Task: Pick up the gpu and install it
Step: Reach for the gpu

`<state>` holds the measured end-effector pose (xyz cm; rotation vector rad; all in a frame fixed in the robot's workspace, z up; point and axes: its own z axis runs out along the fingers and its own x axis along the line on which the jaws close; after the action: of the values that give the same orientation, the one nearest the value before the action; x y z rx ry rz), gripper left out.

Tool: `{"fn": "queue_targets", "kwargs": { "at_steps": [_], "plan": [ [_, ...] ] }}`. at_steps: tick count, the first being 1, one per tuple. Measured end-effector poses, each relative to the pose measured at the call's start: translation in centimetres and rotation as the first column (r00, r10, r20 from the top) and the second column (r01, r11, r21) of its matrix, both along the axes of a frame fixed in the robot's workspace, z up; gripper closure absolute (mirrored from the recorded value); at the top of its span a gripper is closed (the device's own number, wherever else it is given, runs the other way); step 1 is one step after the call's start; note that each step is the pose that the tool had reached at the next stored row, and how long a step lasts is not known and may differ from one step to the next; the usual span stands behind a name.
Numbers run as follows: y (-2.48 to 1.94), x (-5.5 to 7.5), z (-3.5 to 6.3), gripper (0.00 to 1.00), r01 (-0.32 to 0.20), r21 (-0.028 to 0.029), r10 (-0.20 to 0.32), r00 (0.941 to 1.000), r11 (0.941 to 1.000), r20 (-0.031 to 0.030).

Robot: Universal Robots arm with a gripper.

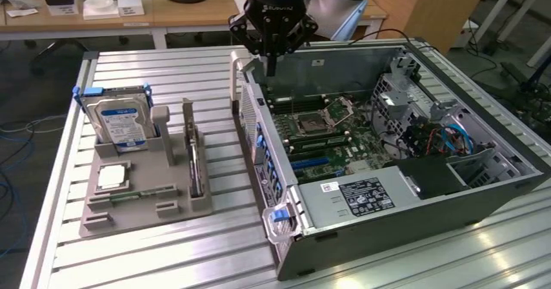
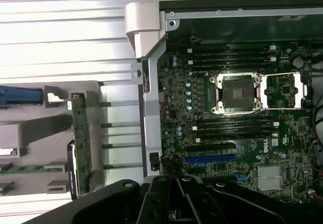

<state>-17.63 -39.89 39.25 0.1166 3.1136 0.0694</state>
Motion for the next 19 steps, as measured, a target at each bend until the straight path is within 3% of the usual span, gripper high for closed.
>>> {"fn": "queue_targets", "kwargs": {
  "at_steps": [19],
  "plan": [
    [0.0, -2.3, -0.05, 0.89, 0.0, 0.0, 0.0, 1.0, 1.0, 0.0]
  ]
}}
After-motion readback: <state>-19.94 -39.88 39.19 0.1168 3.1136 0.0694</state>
